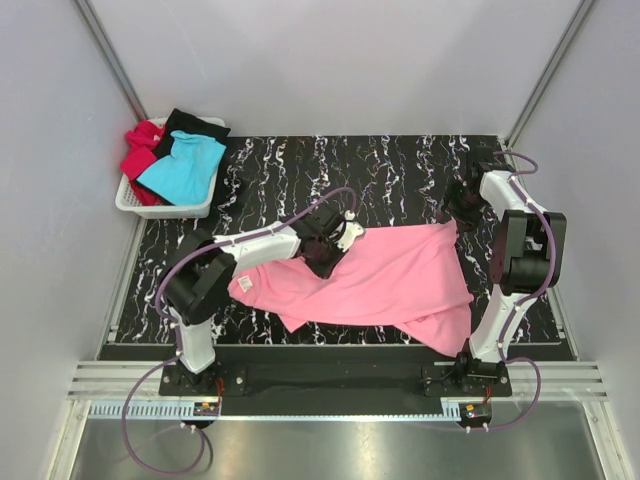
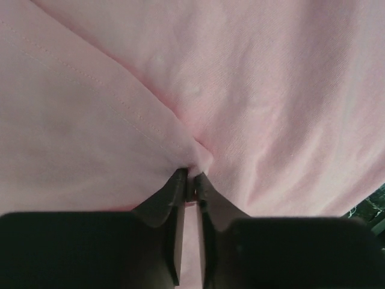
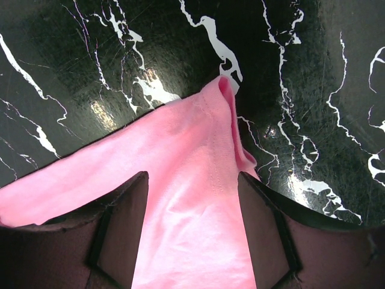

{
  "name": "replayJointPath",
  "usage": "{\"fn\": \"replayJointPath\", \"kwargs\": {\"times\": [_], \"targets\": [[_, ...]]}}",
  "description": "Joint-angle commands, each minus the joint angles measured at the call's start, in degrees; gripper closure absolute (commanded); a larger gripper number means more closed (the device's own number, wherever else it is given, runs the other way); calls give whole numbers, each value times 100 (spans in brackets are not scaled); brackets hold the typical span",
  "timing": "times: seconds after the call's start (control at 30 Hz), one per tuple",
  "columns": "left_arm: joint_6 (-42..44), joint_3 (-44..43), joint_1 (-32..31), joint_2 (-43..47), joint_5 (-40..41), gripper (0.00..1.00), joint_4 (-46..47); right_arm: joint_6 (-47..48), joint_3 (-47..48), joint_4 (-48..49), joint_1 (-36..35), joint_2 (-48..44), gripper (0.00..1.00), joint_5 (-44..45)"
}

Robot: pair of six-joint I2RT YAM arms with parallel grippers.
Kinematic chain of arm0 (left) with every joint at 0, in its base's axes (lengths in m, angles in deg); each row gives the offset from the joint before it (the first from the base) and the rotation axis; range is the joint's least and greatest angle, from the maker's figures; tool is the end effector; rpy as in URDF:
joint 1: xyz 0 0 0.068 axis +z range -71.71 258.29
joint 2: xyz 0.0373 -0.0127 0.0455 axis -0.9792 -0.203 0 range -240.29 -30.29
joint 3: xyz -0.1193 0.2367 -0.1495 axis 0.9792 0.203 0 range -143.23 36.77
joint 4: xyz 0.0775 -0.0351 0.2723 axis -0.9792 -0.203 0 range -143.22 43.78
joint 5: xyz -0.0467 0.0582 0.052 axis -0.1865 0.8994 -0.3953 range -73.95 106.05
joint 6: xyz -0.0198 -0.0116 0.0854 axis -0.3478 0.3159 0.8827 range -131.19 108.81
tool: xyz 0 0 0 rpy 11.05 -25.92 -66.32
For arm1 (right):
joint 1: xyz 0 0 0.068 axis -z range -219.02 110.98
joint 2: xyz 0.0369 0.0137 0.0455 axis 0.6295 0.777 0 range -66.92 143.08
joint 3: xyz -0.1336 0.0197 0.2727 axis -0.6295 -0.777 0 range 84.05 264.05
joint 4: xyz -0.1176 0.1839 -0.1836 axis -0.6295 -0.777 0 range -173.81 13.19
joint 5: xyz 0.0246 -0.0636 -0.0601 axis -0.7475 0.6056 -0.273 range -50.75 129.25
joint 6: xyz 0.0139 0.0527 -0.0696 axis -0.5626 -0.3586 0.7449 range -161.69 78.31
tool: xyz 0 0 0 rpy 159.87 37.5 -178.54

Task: Fold and stack the t-shirts
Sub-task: Flatten the tshirt out

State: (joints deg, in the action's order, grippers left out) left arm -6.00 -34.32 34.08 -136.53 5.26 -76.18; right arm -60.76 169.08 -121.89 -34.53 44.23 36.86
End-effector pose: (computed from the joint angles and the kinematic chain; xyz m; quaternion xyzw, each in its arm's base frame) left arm 0.2924 -0.3049 0.1543 0.4246 0.8748 -0.1582 0.1716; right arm 0.4440 -0.0315 0.1806 0.1980 0.9663 0.0412 0.1594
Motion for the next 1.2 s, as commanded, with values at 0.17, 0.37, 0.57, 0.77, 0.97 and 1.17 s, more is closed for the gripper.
{"fn": "replayJointPath", "kwargs": {"times": [0.17, 0.37, 0.57, 0.77, 0.97, 1.17], "targets": [[-501, -98, 104, 322, 313, 100, 561, -53, -5, -36, -18, -261, 31, 213], [-1547, -151, 745, 955, 454, 100, 675, -325, 171, -80, 78, -261, 30, 678], [-1819, -248, 1054, 1105, 937, 100, 587, -413, 390, 61, 201, 80, 26, 766], [-2136, -151, 1440, 1219, 1044, 100, 535, -449, 497, 350, 236, 451, 28, 600], [-2092, -98, 1608, 1316, 947, 100, 534, -79, 768, 579, 236, 819, 37, 337], [-2075, -72, 1661, 1333, 797, 100, 526, -62, 760, 773, 228, 1004, 45, 257]]}}
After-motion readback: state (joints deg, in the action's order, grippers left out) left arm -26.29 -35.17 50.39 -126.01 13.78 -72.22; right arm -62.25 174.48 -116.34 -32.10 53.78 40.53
